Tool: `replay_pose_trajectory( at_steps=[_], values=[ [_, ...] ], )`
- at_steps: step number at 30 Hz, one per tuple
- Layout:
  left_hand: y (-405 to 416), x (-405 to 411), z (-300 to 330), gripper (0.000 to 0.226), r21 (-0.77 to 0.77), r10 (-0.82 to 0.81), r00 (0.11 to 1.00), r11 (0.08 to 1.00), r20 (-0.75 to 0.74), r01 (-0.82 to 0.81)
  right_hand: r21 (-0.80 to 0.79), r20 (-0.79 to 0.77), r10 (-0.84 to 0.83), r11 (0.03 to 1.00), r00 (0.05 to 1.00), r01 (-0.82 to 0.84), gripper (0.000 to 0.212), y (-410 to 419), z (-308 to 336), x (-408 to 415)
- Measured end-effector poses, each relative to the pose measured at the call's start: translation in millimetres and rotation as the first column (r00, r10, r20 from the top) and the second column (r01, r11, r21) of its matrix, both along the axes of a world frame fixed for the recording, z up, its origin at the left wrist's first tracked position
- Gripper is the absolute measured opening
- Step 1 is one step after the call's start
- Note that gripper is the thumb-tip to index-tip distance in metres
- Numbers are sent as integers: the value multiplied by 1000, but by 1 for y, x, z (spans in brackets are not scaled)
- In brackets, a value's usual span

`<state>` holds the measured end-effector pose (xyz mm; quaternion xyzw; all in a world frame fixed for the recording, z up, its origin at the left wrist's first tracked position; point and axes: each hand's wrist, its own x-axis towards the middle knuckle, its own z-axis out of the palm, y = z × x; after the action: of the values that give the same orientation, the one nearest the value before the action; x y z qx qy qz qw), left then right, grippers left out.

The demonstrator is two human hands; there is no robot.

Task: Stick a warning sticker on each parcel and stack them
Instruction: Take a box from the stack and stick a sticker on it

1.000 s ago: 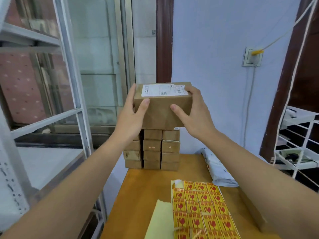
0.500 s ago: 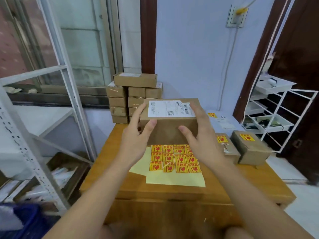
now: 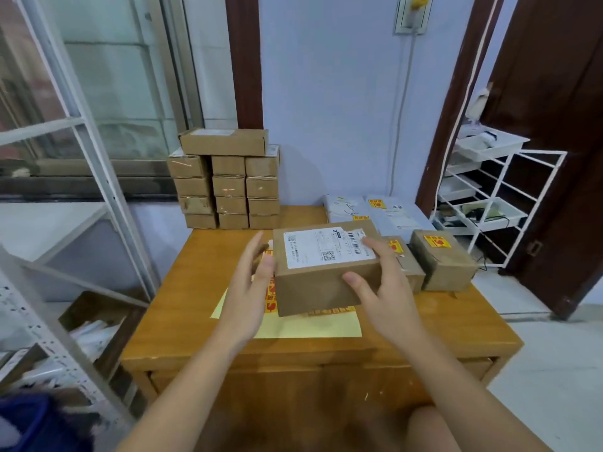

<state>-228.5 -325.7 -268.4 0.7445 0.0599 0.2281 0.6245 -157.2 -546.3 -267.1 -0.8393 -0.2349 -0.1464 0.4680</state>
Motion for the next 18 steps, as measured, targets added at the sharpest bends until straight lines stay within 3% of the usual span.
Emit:
replay_pose_trajectory(
  at_steps=[3, 6, 10, 15, 18],
  values=[
    [27, 14, 14, 58, 90, -48, 997, 994, -55, 53, -46, -1, 69, 997, 998, -69, 58, 7, 3, 0],
    [50, 21, 33, 48, 138, -215, 963, 962, -162, 237, -66, -33, 120, 990, 992, -122, 58, 14, 4, 1],
    [68, 20, 39, 49, -79, -427, 843, 901, -328, 426, -61, -108, 181, 980, 978, -188, 57, 23, 5, 4],
    [61, 11, 17, 51, -285, -435, 864, 887, -254, 363, -2, -97, 140, 990, 985, -141, 63, 37, 7, 13],
    [47, 7, 8, 42, -313, -288, 937, 924, -200, 218, 14, -64, 15, 1000, 998, -14, 66, 54, 8, 19]
  ],
)
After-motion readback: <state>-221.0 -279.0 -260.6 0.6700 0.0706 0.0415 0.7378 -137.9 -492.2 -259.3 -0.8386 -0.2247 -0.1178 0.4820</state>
